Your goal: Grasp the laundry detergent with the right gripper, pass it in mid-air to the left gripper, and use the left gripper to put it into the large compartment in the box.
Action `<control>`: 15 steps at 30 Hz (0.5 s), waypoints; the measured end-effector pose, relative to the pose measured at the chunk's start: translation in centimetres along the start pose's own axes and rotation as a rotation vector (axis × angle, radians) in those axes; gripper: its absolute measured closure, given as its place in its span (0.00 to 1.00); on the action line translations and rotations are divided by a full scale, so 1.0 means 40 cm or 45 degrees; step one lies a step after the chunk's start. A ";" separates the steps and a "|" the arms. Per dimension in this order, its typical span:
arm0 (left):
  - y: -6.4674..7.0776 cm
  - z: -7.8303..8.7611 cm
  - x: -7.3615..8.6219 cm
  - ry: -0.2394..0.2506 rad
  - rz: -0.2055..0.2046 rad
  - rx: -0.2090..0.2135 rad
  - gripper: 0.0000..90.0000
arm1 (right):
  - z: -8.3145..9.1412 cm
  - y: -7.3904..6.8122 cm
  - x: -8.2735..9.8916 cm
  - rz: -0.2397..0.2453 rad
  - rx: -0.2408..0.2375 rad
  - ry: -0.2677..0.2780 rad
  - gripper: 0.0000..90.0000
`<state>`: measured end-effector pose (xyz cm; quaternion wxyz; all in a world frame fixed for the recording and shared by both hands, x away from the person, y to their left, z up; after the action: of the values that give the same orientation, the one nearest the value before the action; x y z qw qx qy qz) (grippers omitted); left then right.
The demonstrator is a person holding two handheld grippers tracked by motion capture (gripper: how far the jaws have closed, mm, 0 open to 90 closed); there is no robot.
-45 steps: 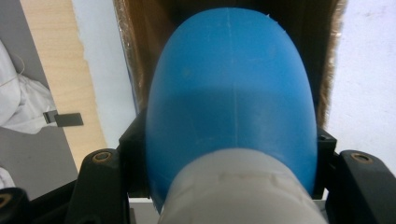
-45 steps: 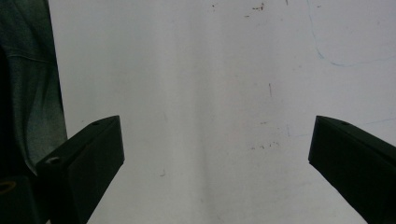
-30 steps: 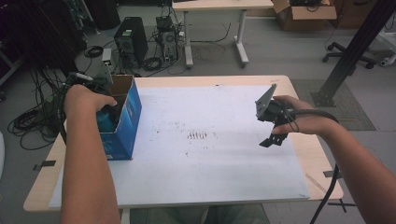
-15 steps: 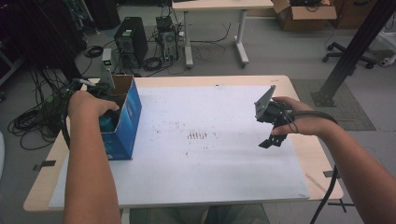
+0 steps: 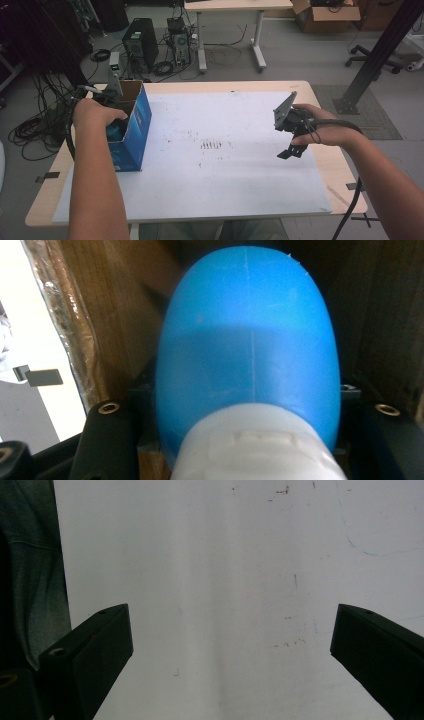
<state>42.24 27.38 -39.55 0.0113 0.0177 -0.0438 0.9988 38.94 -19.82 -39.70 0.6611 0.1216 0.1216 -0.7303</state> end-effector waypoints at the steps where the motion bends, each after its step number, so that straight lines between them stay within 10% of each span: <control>1: 0.000 0.000 0.000 0.002 0.001 0.000 0.43 | 0.000 -0.001 0.000 -0.001 -0.001 -0.001 0.04; 15: -0.004 -0.002 0.002 0.017 0.024 0.003 0.40 | -0.001 -0.003 0.006 -0.002 -0.001 0.007 0.04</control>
<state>42.18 27.53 -39.60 0.0021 0.0107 -0.0428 0.9990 38.79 -20.04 -39.80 0.6602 0.1231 0.1238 -0.7305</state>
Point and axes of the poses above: each handheld gripper's, and its own axes: z roughly backward along the jaws, x roughly out of its underside, y roughly to its right, the point moved 10 cm from there along -z, roughly forward along the jaws, and after that the axes turned 3 degrees about -x, right-handed, at the moved point
